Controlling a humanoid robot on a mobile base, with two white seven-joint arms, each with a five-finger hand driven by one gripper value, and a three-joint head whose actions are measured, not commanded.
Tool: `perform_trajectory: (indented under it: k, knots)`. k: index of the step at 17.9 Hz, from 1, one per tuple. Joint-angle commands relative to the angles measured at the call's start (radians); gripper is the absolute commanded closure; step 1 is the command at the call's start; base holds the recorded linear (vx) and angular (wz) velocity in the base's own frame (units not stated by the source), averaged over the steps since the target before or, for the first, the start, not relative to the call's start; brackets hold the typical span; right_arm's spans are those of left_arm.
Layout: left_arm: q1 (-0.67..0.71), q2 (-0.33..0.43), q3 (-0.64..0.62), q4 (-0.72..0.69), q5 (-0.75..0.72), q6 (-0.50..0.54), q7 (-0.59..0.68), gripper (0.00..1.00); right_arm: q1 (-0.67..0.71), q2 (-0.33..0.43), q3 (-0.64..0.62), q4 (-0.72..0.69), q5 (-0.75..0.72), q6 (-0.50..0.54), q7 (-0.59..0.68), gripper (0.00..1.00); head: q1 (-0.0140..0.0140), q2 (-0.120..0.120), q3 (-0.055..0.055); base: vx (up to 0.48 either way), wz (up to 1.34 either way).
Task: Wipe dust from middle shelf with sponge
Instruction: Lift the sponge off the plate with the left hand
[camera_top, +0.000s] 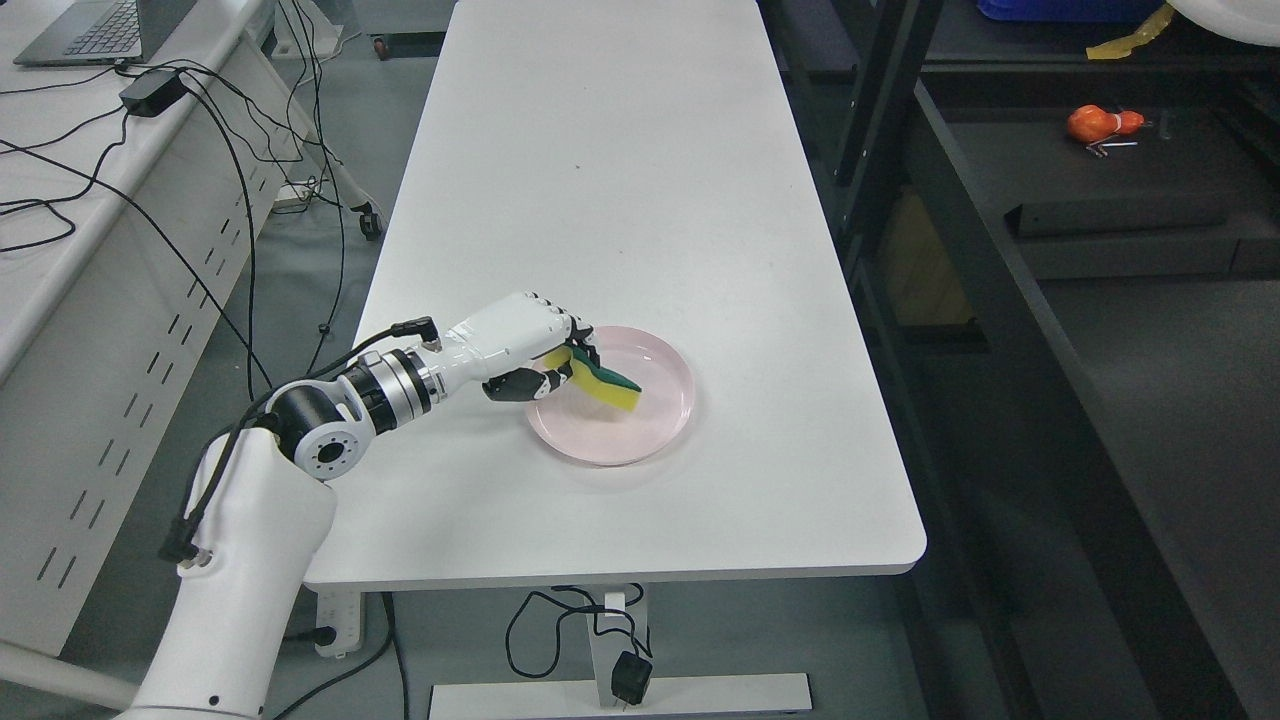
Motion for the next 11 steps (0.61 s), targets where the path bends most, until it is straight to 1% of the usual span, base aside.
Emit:
perform_trajectory:
  k: [1, 3, 6, 11]
  knots:
    - [-0.027, 0.060, 0.140, -0.149, 0.106, -0.008, -0.002, 1.00, 0.000, -0.017, 0.000, -0.017, 0.000, 0.001, 0.001, 0.00, 0.0000, 0.000, 0.000, 0.000, 0.00]
    - [-0.025, 0.078, 0.137, -0.200, 0.106, -0.008, -0.002, 1.00, 0.000, -0.017, 0.000, -0.017, 0.000, 0.001, 0.001, 0.00, 0.0000, 0.000, 0.000, -0.005, 0.00]
    - [-0.021, 0.084, 0.134, -0.245, 0.106, -0.008, -0.004, 1.00, 0.000, -0.017, 0.000, -0.017, 0.000, 0.001, 0.001, 0.00, 0.0000, 0.000, 0.000, -0.003, 0.00]
    - [-0.010, 0.083, 0.142, -0.249, 0.109, -0.008, -0.036, 1.00, 0.000, -0.017, 0.001, -0.017, 0.000, 0.001, 0.001, 0.00, 0.0000, 0.000, 0.000, 0.000, 0.00]
